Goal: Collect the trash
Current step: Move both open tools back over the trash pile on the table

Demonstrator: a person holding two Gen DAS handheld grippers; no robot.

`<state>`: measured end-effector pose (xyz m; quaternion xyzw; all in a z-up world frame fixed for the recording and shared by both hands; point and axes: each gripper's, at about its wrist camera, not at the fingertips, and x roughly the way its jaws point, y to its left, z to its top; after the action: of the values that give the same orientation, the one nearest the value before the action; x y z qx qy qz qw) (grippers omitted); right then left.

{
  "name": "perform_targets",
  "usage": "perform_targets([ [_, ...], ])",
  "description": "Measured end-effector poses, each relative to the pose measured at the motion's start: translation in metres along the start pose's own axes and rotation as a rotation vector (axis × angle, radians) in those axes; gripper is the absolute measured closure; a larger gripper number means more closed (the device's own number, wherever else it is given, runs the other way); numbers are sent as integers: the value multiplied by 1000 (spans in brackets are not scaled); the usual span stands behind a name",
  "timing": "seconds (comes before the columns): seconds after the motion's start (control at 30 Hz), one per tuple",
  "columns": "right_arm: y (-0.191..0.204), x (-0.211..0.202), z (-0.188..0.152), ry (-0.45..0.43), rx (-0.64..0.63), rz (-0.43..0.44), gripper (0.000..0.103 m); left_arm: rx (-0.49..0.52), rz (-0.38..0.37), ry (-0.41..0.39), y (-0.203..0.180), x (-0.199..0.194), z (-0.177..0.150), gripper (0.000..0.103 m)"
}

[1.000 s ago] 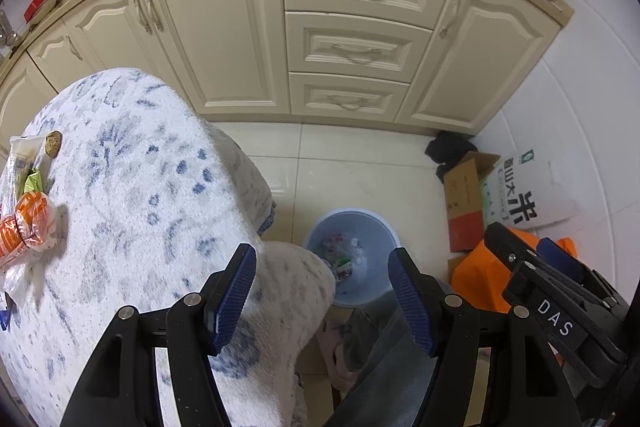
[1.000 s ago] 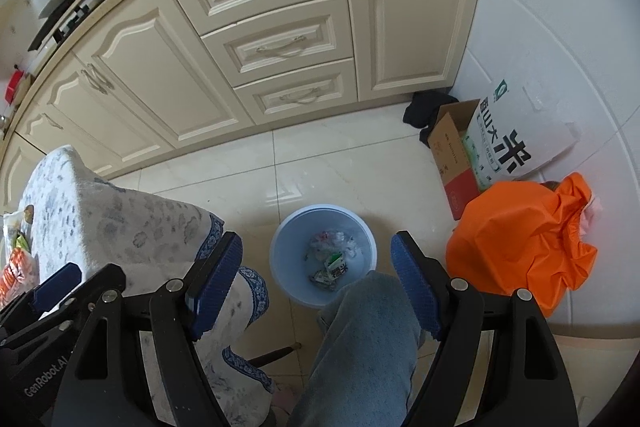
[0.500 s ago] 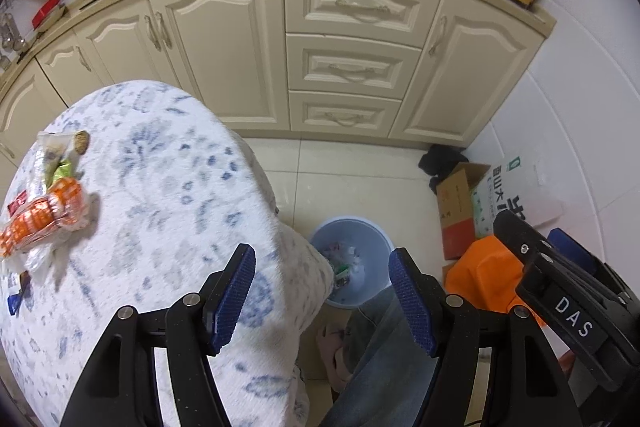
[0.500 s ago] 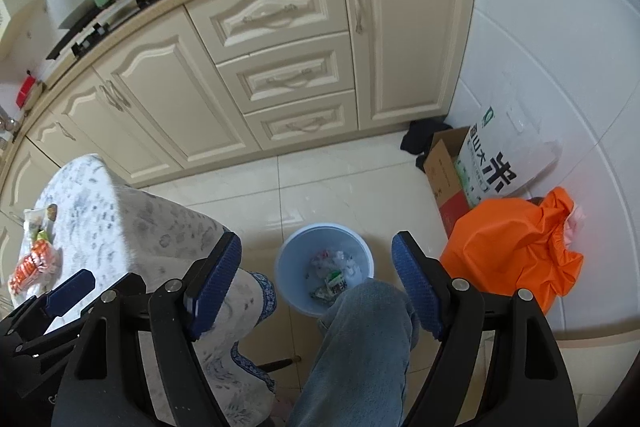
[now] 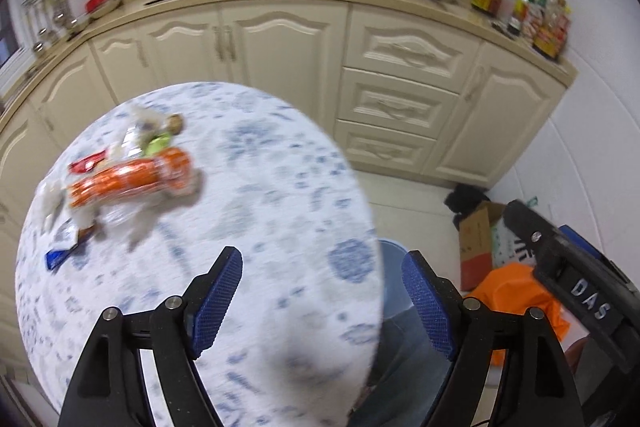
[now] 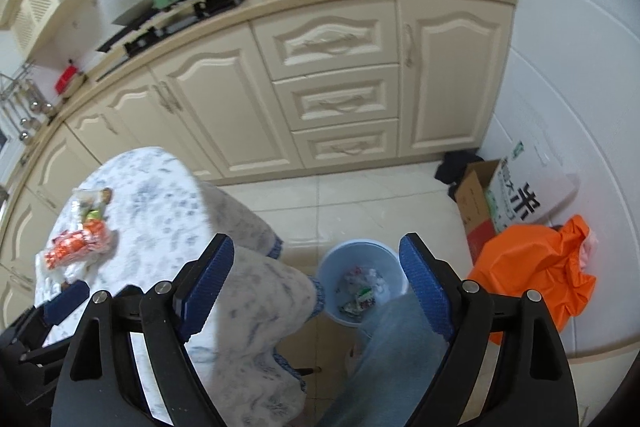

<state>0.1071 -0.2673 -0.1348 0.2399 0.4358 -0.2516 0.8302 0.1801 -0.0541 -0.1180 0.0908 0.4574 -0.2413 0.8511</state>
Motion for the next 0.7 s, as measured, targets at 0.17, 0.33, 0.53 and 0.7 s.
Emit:
perform_targets([
  [0.17, 36, -3, -4, -10, -70, 47, 12, -85, 42, -14, 38, -22, -14, 19],
  [0.33, 80, 1, -12, 4, -163, 99, 12, -181, 98, -21, 83, -38, -26, 17],
  [0.53, 129, 10, -23, 19, -266, 139, 9, -296, 156, -7, 133, -45, -39, 15],
  [0.7, 171, 23, -32, 38, -364, 160, 9, -377, 179, 19, 176, -38, -47, 15],
])
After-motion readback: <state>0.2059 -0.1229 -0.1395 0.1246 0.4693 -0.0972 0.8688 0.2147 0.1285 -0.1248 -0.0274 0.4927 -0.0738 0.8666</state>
